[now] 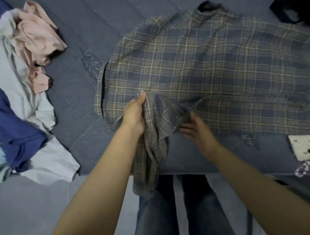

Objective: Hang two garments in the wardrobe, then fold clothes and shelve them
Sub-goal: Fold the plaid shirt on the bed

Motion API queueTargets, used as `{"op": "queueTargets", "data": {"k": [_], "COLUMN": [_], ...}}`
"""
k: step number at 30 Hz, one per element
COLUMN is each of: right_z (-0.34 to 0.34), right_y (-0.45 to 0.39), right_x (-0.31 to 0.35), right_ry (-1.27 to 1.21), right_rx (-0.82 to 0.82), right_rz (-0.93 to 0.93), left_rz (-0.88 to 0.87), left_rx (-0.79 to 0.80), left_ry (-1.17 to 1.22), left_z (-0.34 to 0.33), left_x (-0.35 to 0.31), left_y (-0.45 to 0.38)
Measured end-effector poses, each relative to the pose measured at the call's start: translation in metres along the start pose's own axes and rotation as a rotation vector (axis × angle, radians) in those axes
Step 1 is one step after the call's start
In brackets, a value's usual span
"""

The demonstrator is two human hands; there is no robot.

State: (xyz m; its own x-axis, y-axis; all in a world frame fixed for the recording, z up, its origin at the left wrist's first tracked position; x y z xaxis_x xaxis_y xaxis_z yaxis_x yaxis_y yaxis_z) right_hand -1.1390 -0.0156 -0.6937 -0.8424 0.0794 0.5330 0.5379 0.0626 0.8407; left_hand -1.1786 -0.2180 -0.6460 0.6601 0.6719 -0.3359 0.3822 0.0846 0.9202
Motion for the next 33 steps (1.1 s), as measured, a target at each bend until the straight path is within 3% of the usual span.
{"op": "queueTargets", "data": {"k": [5, 8, 11, 14, 16, 19, 20, 22, 24, 25, 28, 33], "right_z": [-0.044, -0.047, -0.038, -0.042, -0.057, -0.087, -0.093, -0.093, -0.081, -0.070, -0.030, 0.032], "right_y": [0.015, 0.011, 0.008, 0.003, -0.003, -0.008, -0.008, -0.005, 0.005, 0.010, 0.013, -0.016], "right_x": [-0.013, -0.009, -0.005, -0.008, -0.012, -0.007, -0.003, 0.005, 0.020, 0.033, 0.088, 0.195], "right_ry": [-0.037, 0.021, 0.152, 0.201, 0.387, 0.920, 0.921, 0.621, 0.366, 0.381, 0.661, 1.315], "right_rx": [0.052, -0.069, -0.165, -0.163, -0.169, -0.223, -0.255, -0.284, -0.261, -0.254, -0.220, -0.305], "right_rz": [0.095, 0.211, 0.286, 0.255, 0.220, 0.296, 0.309, 0.308, 0.305, 0.325, 0.398, 0.440], "left_rz": [0.049, 0.005, -0.110, -0.354, -0.405, -0.339, -0.335, -0.394, -0.528, -0.600, -0.642, -0.404], "left_rx": [0.244, 0.304, 0.257, 0.072, 0.001, 0.004, 0.024, 0.056, 0.056, 0.031, -0.067, -0.173], "left_ry": [0.075, -0.034, -0.363, -0.632, -0.668, -0.756, -0.824, -1.027, -1.241, -1.331, -1.508, -1.634], "left_z": [-0.042, -0.050, -0.036, 0.003, 0.036, 0.075, 0.083, 0.090, 0.088, 0.085, 0.081, 0.078], "left_x": [-0.034, -0.051, -0.056, -0.064, -0.058, -0.032, -0.024, -0.015, -0.013, -0.015, -0.018, -0.012], "left_y": [-0.023, -0.032, -0.037, -0.033, -0.028, -0.024, -0.023, -0.023, -0.025, -0.026, -0.031, -0.038]}}
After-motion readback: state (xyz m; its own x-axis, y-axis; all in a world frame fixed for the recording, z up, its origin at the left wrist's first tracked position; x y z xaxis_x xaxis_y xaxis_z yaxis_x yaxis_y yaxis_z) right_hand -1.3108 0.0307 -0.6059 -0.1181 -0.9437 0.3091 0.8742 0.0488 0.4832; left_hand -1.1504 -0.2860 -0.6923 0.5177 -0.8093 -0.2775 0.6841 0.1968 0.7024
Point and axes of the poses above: each hand's wrist, its own y-axis away from the middle knuckle, its own z-axis out of the back of the hand, x = y × z, the point moved 7 cm from there along -y, towards the middle knuckle, and after that the axes turned 6 degrees about z, right-handed, at the moved point
